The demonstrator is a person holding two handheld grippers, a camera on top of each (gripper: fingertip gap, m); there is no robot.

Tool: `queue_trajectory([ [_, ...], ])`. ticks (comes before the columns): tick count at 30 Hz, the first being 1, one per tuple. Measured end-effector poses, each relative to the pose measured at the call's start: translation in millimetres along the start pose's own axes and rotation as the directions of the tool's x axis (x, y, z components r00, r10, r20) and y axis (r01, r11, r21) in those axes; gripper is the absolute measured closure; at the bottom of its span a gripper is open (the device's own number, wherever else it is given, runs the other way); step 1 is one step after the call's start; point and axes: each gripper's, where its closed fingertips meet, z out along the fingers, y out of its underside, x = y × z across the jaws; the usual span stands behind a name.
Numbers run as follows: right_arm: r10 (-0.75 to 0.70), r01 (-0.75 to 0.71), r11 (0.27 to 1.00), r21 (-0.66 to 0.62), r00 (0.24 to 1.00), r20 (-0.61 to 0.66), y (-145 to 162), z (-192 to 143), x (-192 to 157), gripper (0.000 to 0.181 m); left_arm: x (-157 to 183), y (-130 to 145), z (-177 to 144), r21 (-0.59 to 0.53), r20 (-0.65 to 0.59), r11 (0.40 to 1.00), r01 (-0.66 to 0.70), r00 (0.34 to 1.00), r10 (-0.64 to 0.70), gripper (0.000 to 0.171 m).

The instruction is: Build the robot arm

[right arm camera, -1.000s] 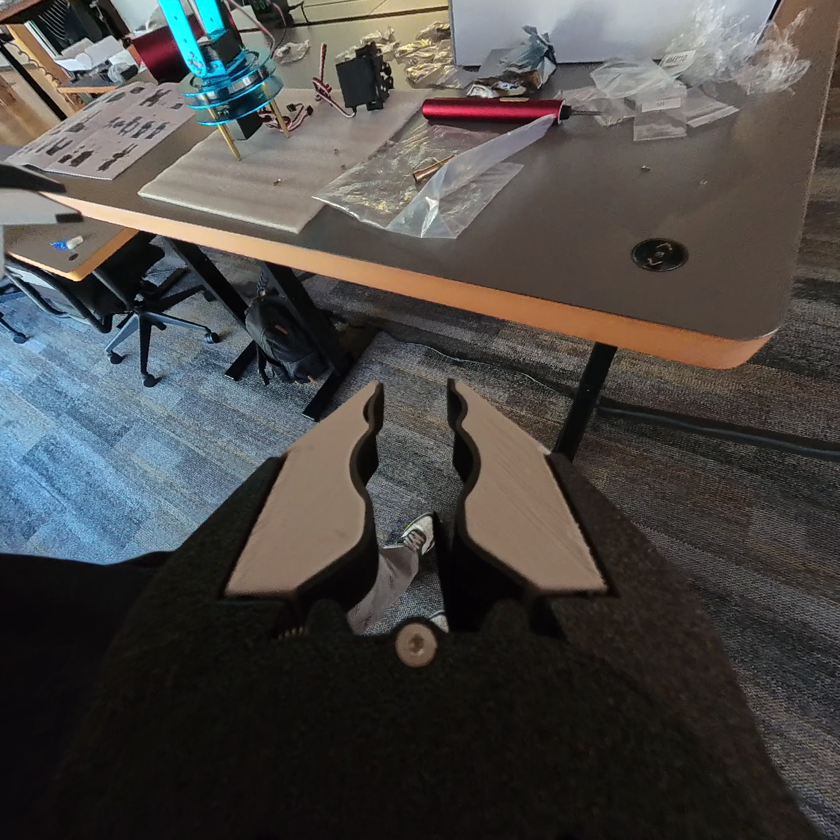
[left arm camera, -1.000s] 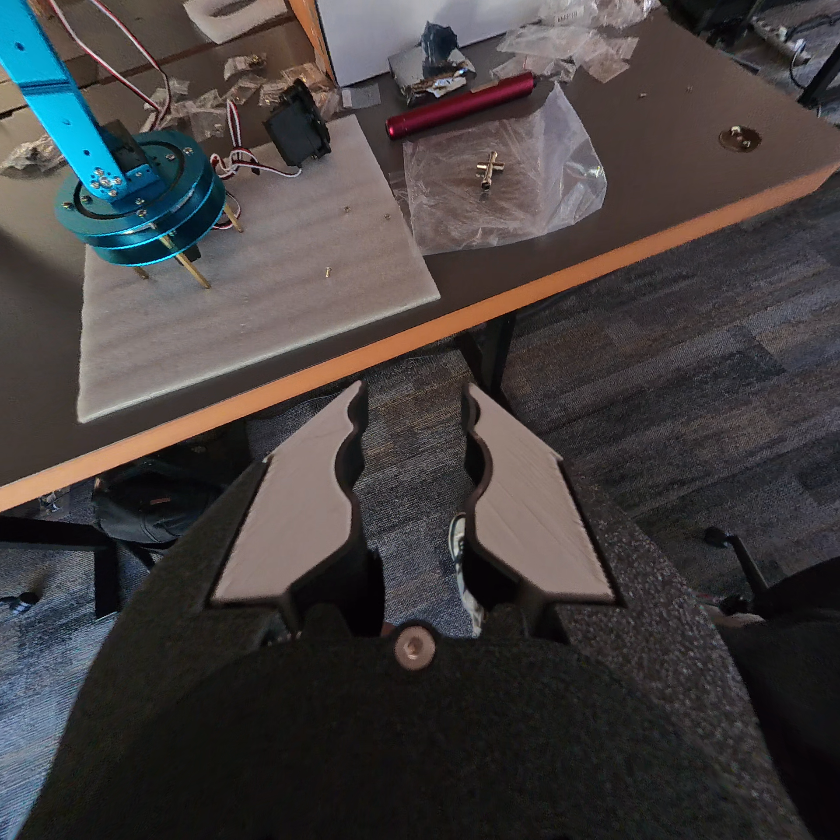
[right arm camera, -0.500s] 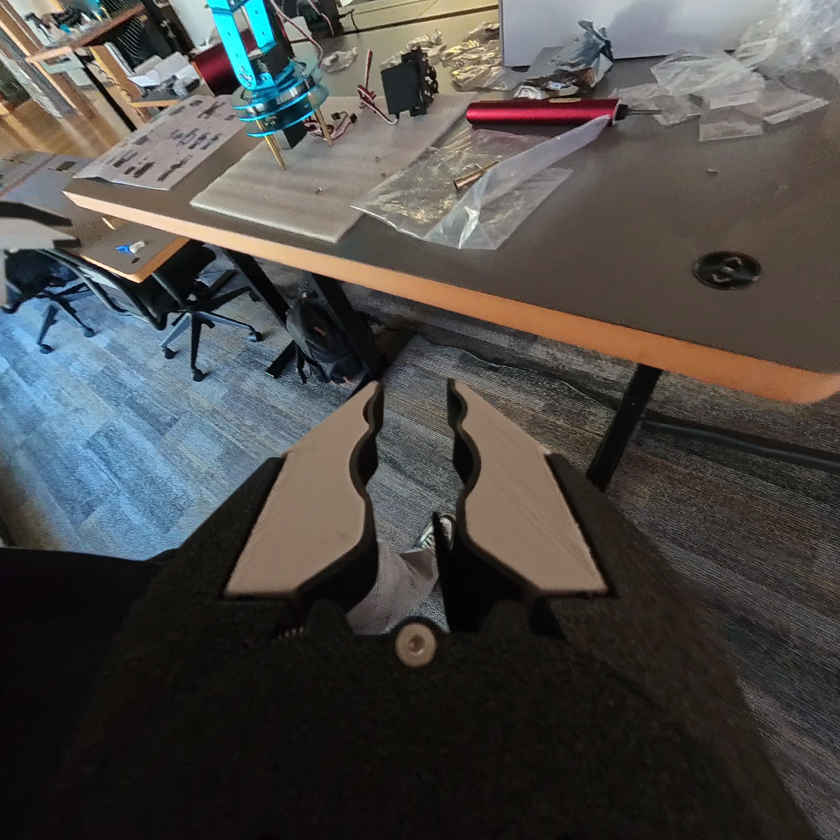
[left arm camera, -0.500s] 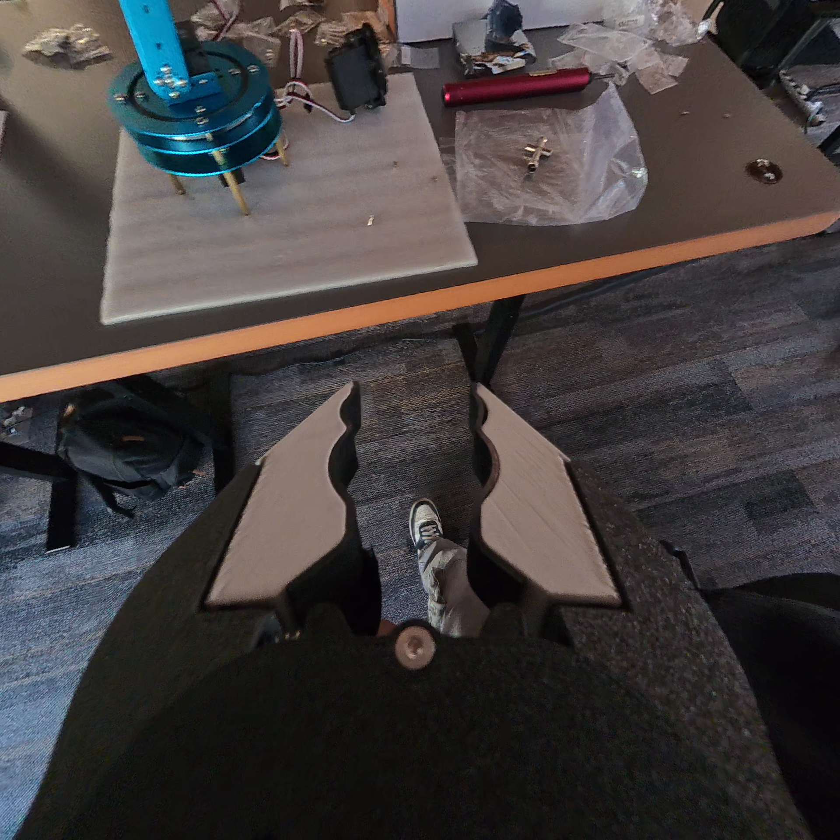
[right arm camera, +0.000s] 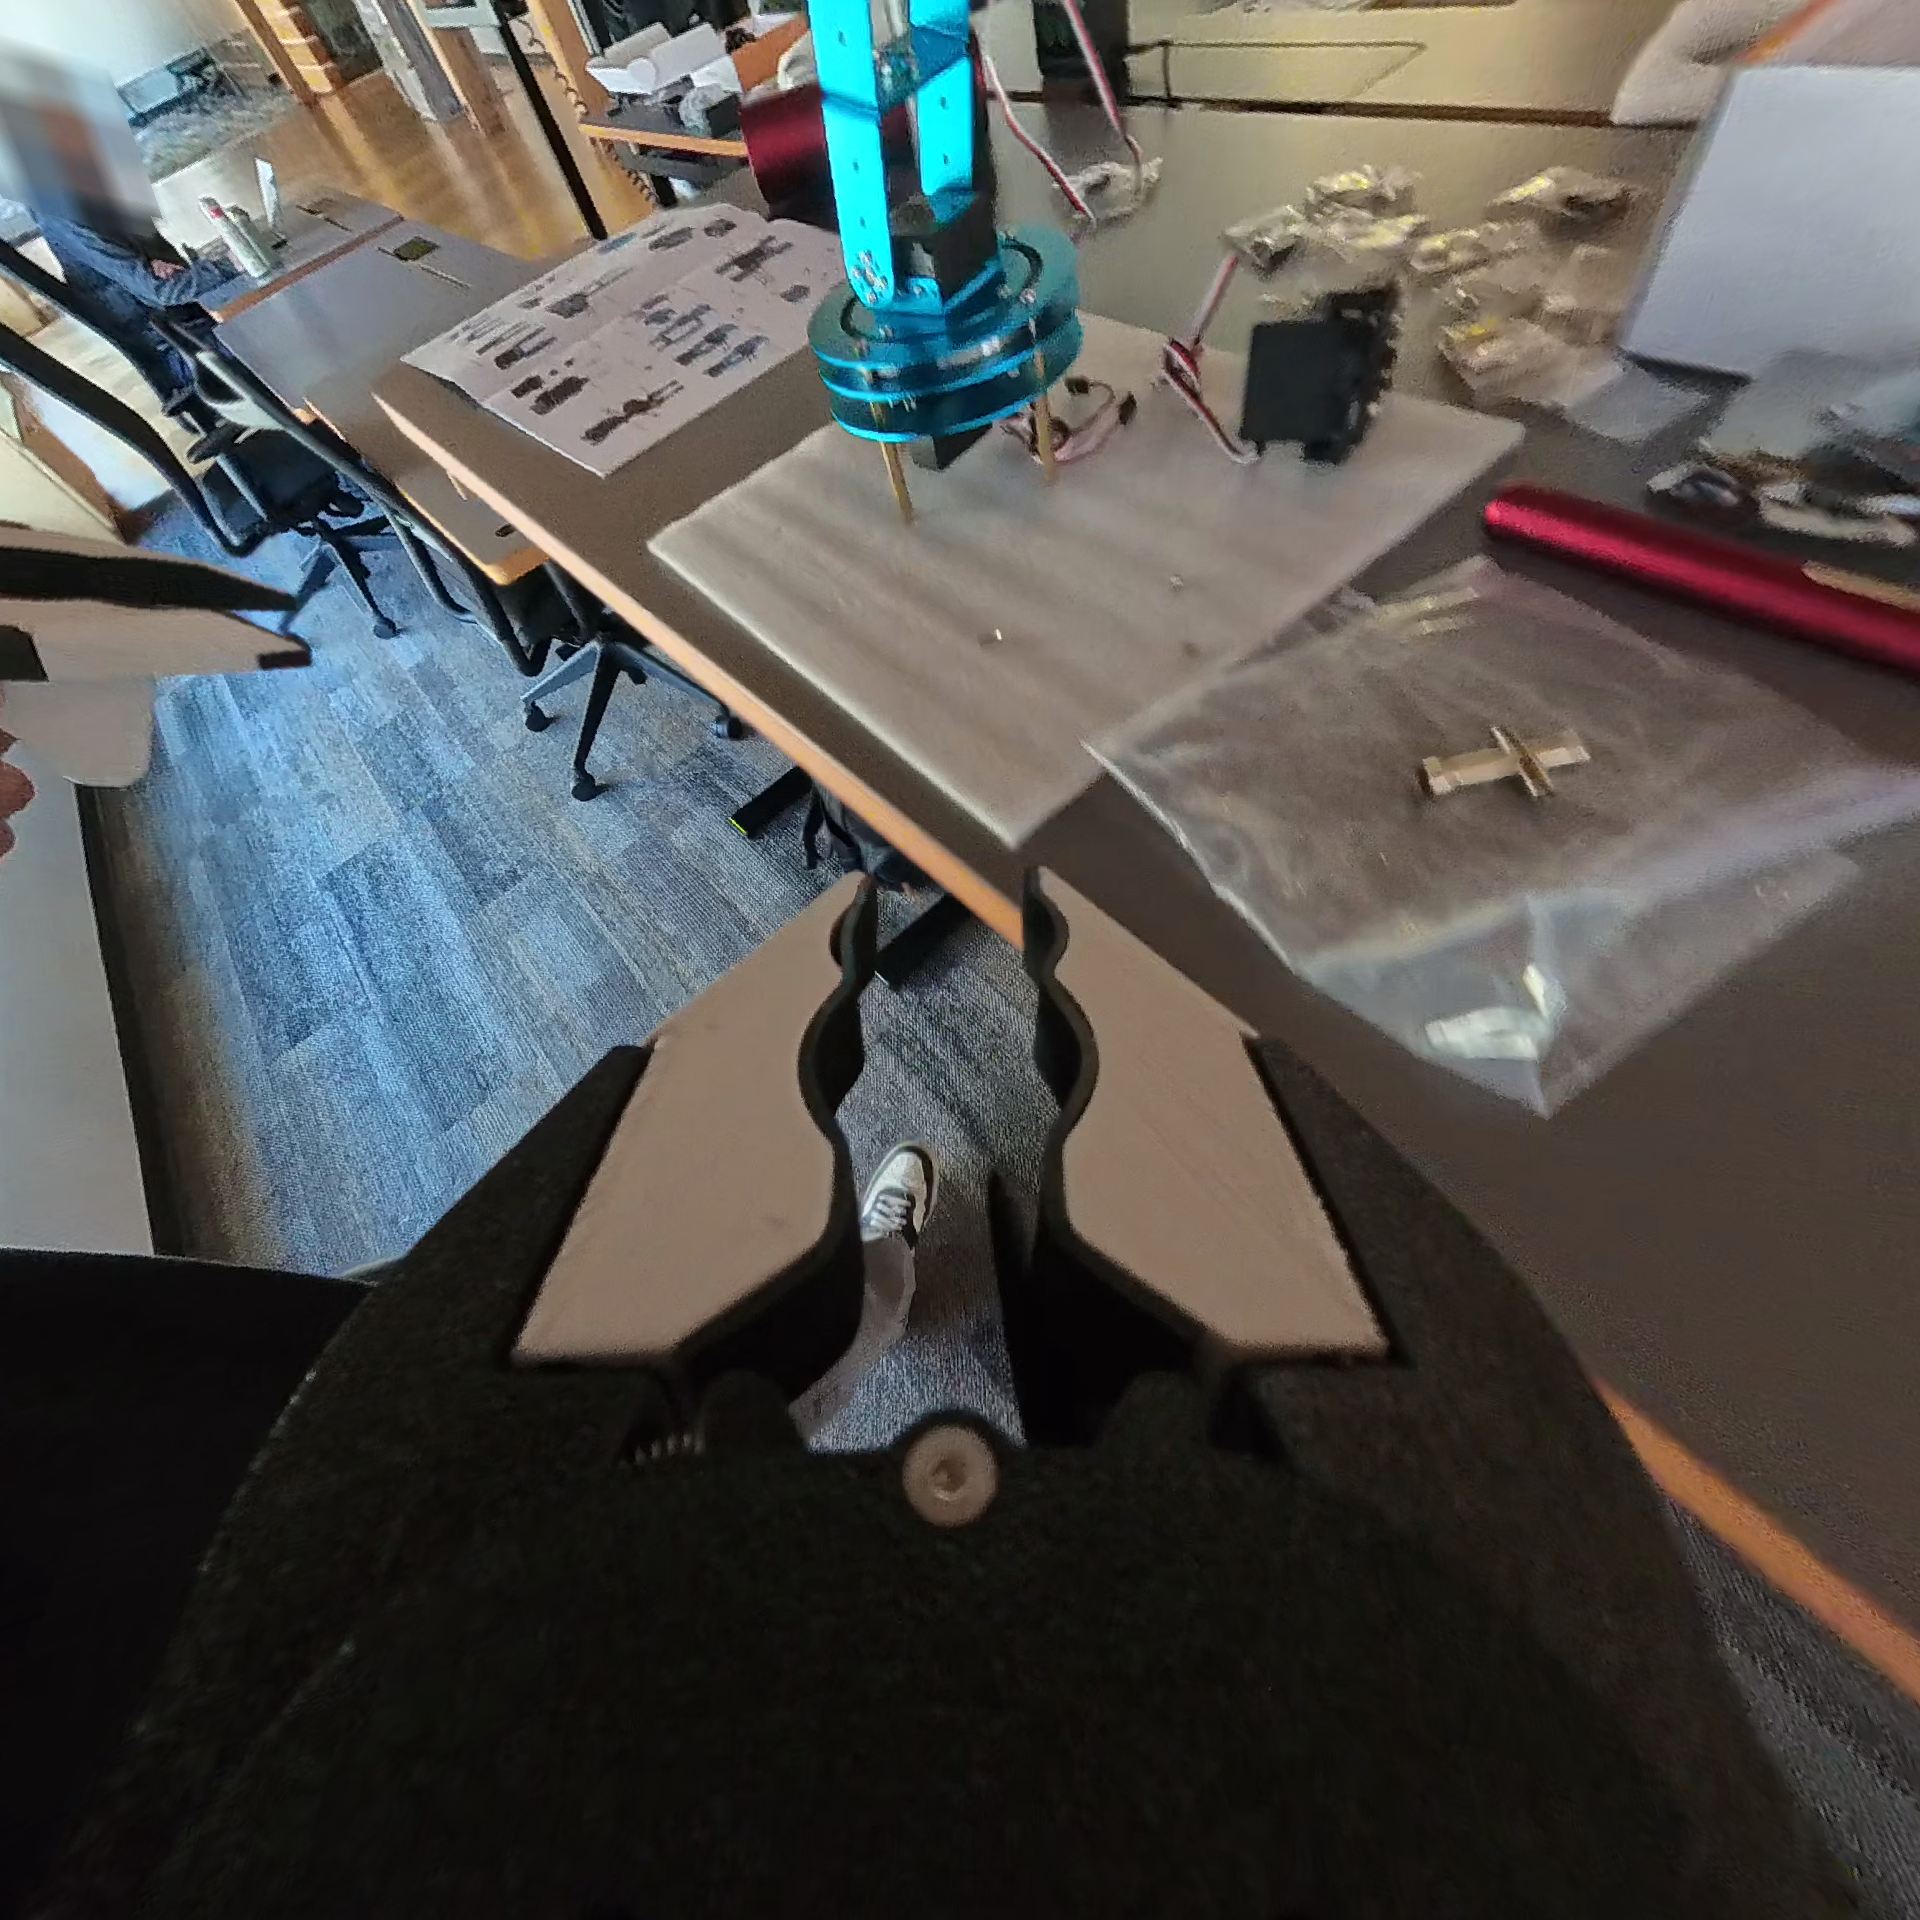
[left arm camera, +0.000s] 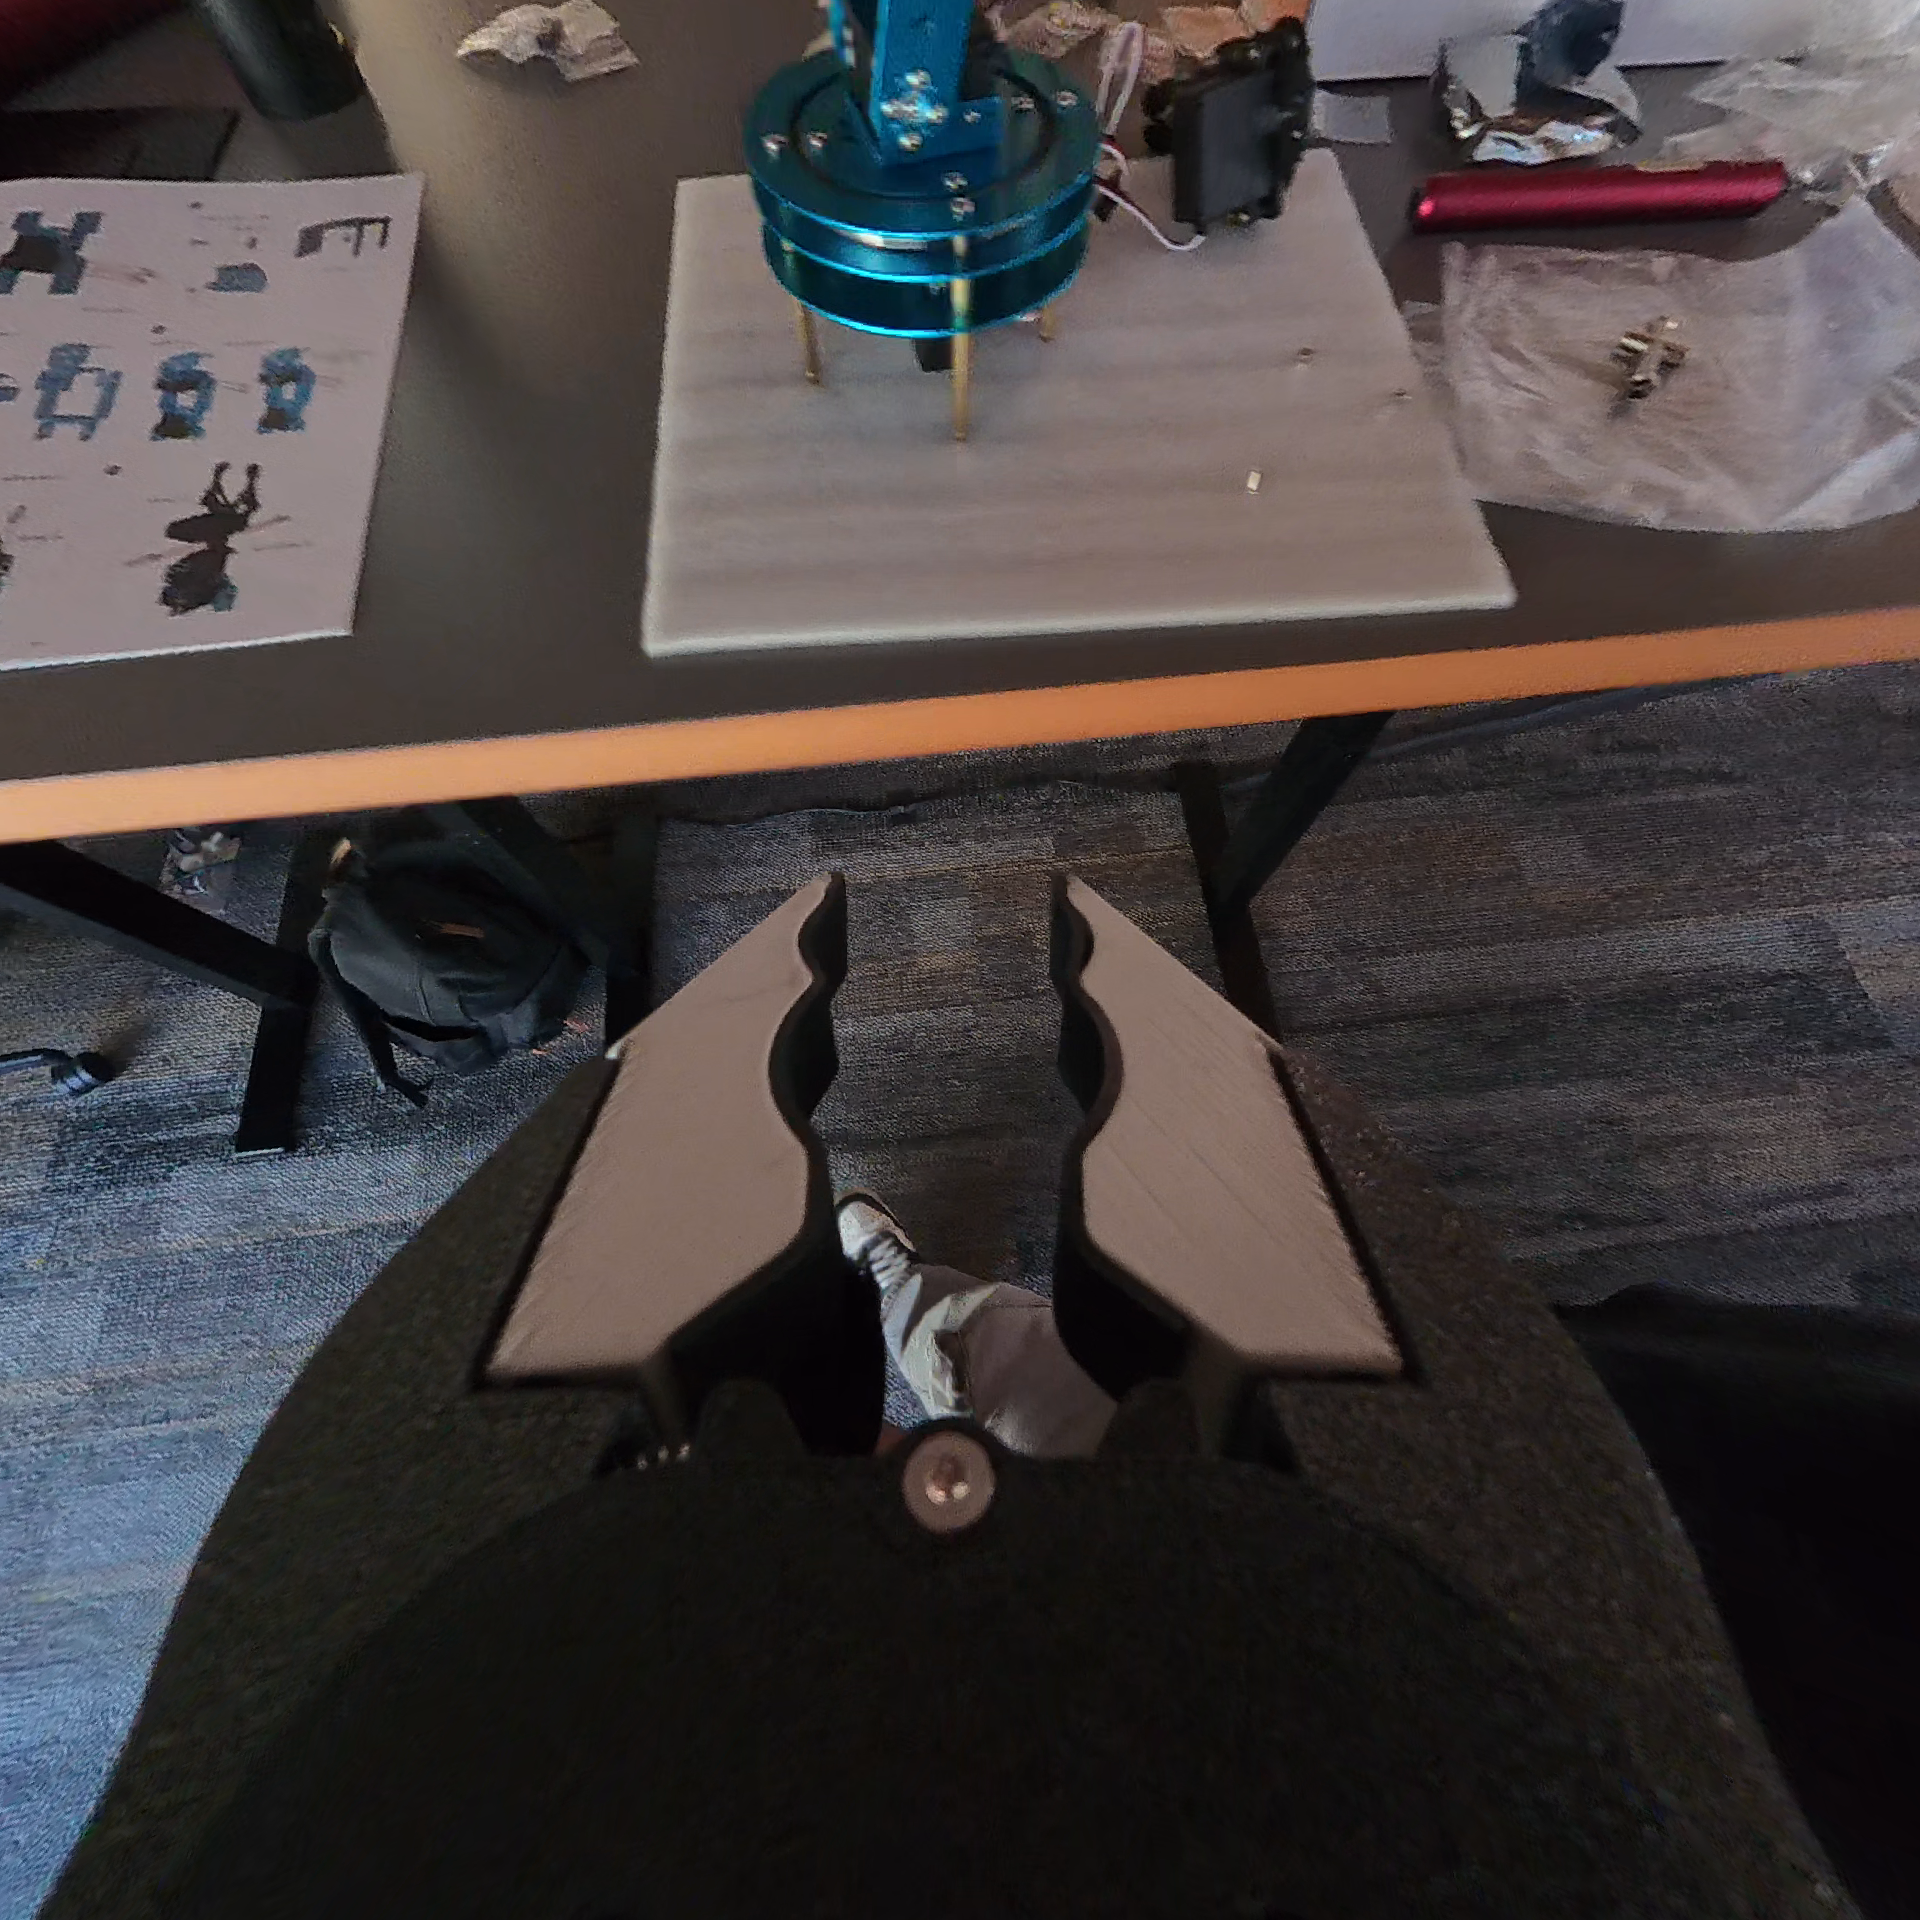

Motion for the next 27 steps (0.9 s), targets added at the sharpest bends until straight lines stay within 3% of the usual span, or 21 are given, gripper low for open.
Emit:
queue_trajectory([
  [10,0.027,-0.027,1.000,-0.006,0.999,-0.020,-70.6,150.6,-42.5,0.154,-162.3,-48.2,46.3,0.020,0.008,0.999,-0.042,0.999,0.041,0.132],
  [17,0.092,-0.093,0.996,-0.017,0.995,-0.045,-100.9,220.0,-73.5,0.154,-269.0,-66.5,65.5,0.007,-0.017,1.000,-0.001,1.000,0.002,0.132],
  [22,0.111,-0.113,0.993,-0.035,0.992,-0.063,-103.8,251.2,-100.6,0.155,-317.7,-63.3,78.8,-0.023,-0.045,1.000,0.004,0.999,-0.005,0.132],
  [27,0.103,-0.109,0.990,-0.091,0.992,-0.070,-97.1,268.2,-119.0,0.155,-337.0,-55.8,86.9,-0.034,-0.066,0.999,0.038,0.997,-0.040,0.132],
])
